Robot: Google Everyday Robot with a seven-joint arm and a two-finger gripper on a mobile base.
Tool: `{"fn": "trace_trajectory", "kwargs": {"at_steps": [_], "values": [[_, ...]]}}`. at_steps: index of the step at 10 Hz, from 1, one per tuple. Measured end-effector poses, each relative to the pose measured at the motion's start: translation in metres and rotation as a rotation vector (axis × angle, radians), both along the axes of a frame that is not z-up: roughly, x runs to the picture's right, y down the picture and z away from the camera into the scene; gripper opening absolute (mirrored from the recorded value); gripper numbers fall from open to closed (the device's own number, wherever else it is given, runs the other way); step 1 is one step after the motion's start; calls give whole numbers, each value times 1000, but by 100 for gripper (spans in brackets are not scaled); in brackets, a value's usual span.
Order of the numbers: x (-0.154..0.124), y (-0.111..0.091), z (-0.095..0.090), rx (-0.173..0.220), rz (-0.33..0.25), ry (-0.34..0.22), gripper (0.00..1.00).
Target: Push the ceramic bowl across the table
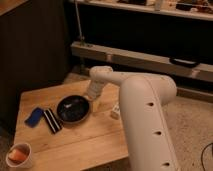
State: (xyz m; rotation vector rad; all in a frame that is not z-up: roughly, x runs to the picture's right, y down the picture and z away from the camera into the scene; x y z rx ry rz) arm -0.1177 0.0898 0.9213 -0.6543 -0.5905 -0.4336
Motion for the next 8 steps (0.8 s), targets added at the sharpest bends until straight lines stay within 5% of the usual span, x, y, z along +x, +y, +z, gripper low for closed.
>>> {"fn": "trace_trajectory", "kwargs": {"at_steps": [8], "values": [[-73, 14, -18, -7, -70, -94, 80]]}}
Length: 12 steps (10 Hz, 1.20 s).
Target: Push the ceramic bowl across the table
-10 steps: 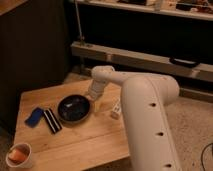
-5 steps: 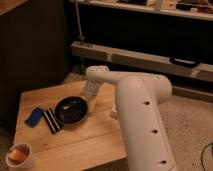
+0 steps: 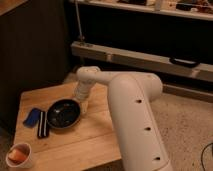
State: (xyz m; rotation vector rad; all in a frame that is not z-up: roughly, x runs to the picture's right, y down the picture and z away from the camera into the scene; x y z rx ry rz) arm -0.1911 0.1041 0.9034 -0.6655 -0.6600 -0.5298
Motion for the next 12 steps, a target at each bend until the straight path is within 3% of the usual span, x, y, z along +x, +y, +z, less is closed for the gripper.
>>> {"fn": "trace_trajectory", "kwargs": {"at_steps": [6, 12], "values": [[-31, 11, -10, 0, -63, -65, 80], [-84, 43, -42, 7, -159, -163, 80]]}}
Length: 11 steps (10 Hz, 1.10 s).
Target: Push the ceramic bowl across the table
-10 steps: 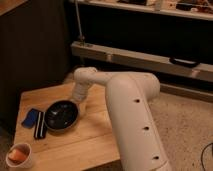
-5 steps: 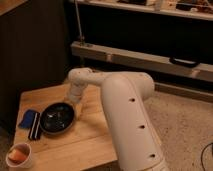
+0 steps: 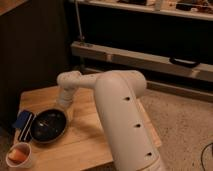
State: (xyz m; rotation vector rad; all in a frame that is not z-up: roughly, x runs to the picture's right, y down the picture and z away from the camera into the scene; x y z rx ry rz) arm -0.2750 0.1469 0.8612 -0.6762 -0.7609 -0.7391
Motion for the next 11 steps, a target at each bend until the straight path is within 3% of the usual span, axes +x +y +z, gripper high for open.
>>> {"fn": "trace_trajectory", "kwargs": {"at_steps": [6, 8, 11], "values": [[-44, 59, -33, -15, -127, -113, 80], [-50, 67, -35, -23, -168, -146, 80], [-49, 67, -35, -24, -167, -145, 80]]}}
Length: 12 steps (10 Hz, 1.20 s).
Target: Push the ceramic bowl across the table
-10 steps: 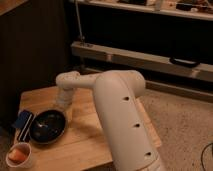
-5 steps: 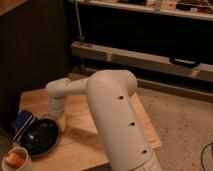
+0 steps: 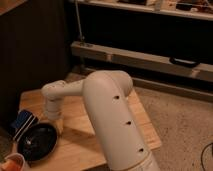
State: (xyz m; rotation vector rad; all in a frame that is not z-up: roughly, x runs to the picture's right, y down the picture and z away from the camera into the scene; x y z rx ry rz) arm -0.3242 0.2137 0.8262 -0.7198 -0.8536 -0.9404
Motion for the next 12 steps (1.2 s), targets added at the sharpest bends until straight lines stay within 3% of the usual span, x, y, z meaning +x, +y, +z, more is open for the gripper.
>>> {"fn": "trace_trajectory", "kwargs": {"at_steps": [5, 9, 11, 12], "values": [[1, 1, -1, 0, -2, -2, 80], [-7, 34, -46, 16, -57, -123, 80], [-16, 50, -66, 22, -63, -147, 80], [-16, 52, -68, 23, -63, -147, 80]]}}
